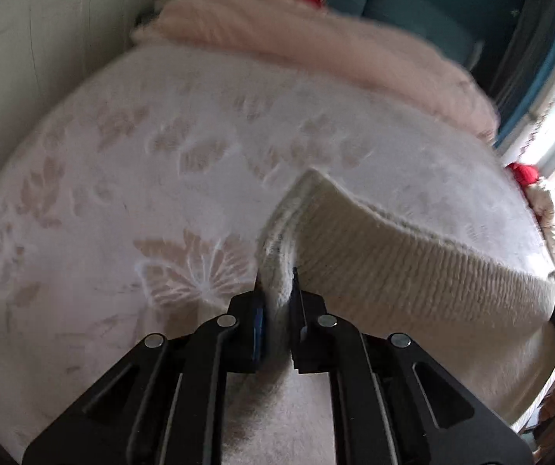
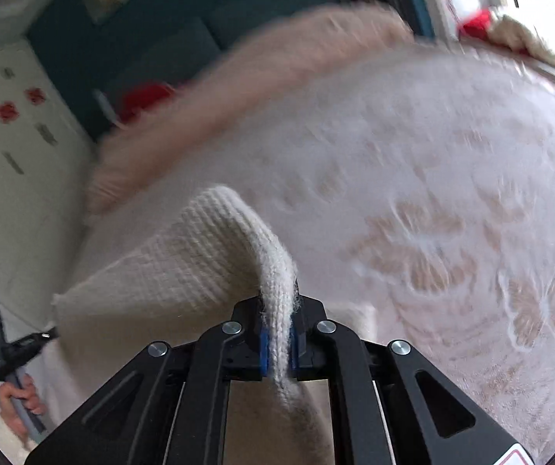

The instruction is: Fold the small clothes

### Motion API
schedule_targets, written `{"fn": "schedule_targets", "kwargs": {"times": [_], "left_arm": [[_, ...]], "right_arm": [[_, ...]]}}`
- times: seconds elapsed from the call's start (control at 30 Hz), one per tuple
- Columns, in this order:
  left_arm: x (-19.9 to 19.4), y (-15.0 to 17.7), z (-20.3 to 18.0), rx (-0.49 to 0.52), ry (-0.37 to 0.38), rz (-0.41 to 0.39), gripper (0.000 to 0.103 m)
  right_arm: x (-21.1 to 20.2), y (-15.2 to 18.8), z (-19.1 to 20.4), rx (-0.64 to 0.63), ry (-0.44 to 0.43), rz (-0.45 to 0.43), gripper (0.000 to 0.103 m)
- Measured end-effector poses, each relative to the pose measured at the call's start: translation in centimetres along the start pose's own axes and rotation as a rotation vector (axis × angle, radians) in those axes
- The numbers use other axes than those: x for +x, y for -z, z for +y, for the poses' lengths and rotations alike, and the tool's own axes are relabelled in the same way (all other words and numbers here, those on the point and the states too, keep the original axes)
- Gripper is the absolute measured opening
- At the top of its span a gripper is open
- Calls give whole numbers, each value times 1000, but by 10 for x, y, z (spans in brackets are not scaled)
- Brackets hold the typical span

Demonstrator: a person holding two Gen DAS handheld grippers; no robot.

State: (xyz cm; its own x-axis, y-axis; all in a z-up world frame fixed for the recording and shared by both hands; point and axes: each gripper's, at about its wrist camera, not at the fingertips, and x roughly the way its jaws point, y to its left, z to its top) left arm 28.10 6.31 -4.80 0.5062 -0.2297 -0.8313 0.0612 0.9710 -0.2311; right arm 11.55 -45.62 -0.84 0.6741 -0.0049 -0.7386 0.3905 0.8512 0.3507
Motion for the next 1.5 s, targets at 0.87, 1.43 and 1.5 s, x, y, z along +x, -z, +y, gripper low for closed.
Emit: {"fn": "schedule_targets", "kwargs": {"times": [0.87, 1.43, 1.5], "left_arm": [[-34, 176, -19, 53, 52, 30, 42], [-61, 165, 21, -29, -118, -4, 72], [-66, 173, 43, -162, -58, -8, 74]], "right_arm": [[-23, 184, 90, -224, -81, 88, 0], [-74, 159, -44, 167, 142, 15, 63], [-70, 171, -61, 248, 68, 41, 64]]}}
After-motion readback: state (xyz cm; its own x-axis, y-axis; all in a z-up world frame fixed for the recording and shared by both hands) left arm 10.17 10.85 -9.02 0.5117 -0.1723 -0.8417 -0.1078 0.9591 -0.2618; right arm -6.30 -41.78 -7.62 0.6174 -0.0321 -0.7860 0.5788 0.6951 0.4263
